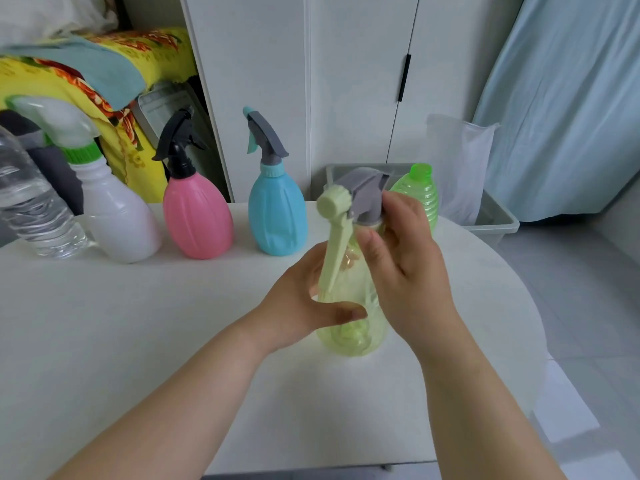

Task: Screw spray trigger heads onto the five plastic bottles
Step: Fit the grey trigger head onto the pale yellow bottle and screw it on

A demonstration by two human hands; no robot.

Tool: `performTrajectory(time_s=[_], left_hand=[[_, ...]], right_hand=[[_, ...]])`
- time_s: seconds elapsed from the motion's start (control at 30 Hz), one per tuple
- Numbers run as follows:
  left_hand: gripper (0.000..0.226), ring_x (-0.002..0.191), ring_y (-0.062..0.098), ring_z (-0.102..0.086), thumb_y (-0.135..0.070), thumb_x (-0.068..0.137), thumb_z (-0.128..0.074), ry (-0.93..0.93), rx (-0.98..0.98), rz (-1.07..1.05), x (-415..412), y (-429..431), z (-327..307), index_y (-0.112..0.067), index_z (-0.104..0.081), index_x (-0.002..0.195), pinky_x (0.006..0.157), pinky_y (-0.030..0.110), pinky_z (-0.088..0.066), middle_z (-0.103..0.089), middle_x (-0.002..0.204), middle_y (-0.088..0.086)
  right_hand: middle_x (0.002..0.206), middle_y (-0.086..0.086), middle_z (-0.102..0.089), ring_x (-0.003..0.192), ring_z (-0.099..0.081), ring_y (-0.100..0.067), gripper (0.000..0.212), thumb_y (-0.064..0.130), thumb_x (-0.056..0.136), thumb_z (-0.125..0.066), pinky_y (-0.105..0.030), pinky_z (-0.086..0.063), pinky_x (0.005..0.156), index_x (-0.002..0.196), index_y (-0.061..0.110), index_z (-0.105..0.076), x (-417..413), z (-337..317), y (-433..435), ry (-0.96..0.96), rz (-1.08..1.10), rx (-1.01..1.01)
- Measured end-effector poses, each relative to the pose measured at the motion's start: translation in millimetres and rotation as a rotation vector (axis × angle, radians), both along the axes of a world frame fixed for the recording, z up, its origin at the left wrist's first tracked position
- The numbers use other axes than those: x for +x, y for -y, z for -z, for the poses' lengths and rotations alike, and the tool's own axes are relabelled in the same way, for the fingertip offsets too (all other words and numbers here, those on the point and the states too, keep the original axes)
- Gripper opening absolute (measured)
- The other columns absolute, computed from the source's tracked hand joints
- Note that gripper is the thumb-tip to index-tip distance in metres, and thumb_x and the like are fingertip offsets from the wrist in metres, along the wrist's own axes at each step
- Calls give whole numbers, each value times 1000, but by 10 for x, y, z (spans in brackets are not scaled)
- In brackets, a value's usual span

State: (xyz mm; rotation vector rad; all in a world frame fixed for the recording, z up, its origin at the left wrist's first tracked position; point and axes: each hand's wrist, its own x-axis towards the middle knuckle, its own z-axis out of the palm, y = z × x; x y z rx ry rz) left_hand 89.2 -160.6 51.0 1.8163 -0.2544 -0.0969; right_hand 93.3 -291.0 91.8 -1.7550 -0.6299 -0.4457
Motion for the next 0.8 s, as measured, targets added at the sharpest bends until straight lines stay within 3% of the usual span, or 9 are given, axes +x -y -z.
performTrajectory(time_s=[0.1,0.27,0.37,0.43,0.53,0.63,0.73,0.8], left_hand=[[63,104,-19,-48,-28,50,-77,5,-4,10,6,-5,-6,-50,-46,101,83,1,-39,-57,105,-34],[63,106,-18,-47,-32,47,-78,15,-3,13,8,-8,-15,-52,-45,98,91,11,-38,-54,109,-30],[66,116,-9,-45,-34,48,-78,17,13,21,15,-11,-15,-55,-44,101,100,22,-36,-52,115,-29],[67,118,-6,-45,-32,49,-78,28,27,17,21,-12,-11,-53,-44,102,102,23,-35,-52,117,-28],[67,115,-12,-45,-34,48,-79,34,23,17,30,-22,7,-53,-45,103,100,17,-35,-53,117,-30],[68,117,-10,-44,-32,50,-80,44,27,14,41,-16,24,-54,-46,105,104,24,-36,-54,118,-32],[63,115,-8,-47,-33,49,-79,36,3,46,36,-7,8,-59,-50,99,102,27,-37,-58,109,-36],[61,112,-8,-49,-36,45,-77,17,-27,60,26,-11,-1,-58,-52,96,98,22,-40,-59,104,-38]], right_hand=[[91,16,-53,85,-52,-2,23,22,82,-47,-10,-40,77,96,41,-45,-14,-35,14,-77,-86,59],[80,18,-58,73,-54,6,21,23,78,-54,-7,-43,67,88,40,-48,34,-67,55,-138,-123,68],[75,18,-55,67,-52,7,32,14,75,-66,-6,-41,63,78,36,-44,61,-65,41,-133,-55,32],[76,16,-54,70,-54,3,38,11,72,-70,-10,-43,65,76,35,-41,61,-50,19,-149,-18,69],[79,17,-52,74,-54,2,38,11,73,-68,-10,-44,67,79,35,-38,44,-16,-21,-146,-3,66],[74,20,-44,69,-47,10,35,11,80,-60,-4,-37,64,77,36,-35,11,-13,-45,-93,-44,-36],[91,23,-52,85,-49,14,23,17,82,-51,-5,-37,78,101,29,-46,-1,-13,12,-150,-198,-23],[100,19,-56,95,-52,6,32,23,81,-49,-15,-41,87,112,25,-48,3,-5,86,-241,-266,36]])
